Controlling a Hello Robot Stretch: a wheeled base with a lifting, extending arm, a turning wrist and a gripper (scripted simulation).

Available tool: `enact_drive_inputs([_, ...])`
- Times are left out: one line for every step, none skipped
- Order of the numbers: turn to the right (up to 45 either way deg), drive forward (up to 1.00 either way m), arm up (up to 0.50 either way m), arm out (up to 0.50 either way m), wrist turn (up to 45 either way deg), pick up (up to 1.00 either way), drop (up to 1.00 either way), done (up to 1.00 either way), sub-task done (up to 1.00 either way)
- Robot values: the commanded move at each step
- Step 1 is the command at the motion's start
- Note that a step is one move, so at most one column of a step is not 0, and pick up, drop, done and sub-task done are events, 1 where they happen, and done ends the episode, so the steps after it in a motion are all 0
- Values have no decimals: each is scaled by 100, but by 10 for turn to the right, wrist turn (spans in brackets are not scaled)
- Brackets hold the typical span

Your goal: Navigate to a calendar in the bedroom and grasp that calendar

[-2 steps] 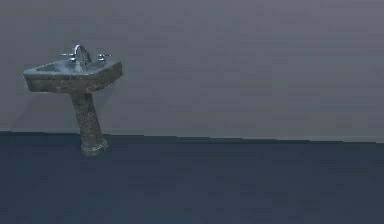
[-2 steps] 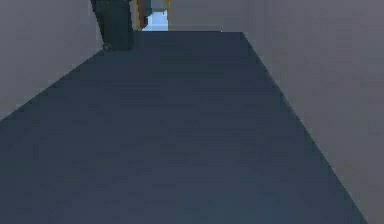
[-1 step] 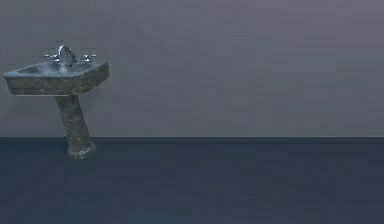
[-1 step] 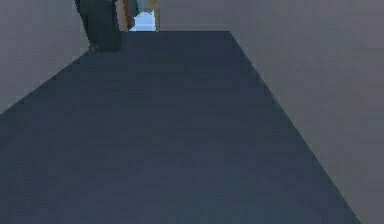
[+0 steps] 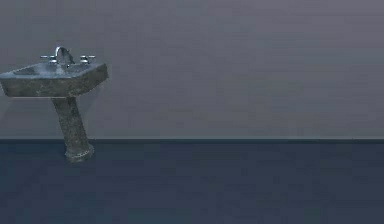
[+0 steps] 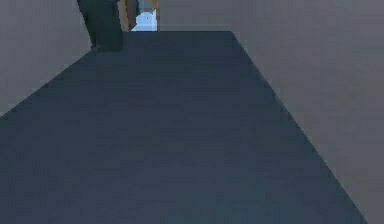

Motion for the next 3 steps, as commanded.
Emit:
enact_drive_inputs([-450,0,0,0,0,0,0,0,0])
enact_drive_inputs([-390,0,0,0,0,0,0,0,0])
enact_drive_inputs([0,50,0,0,0,0,0,0,0])
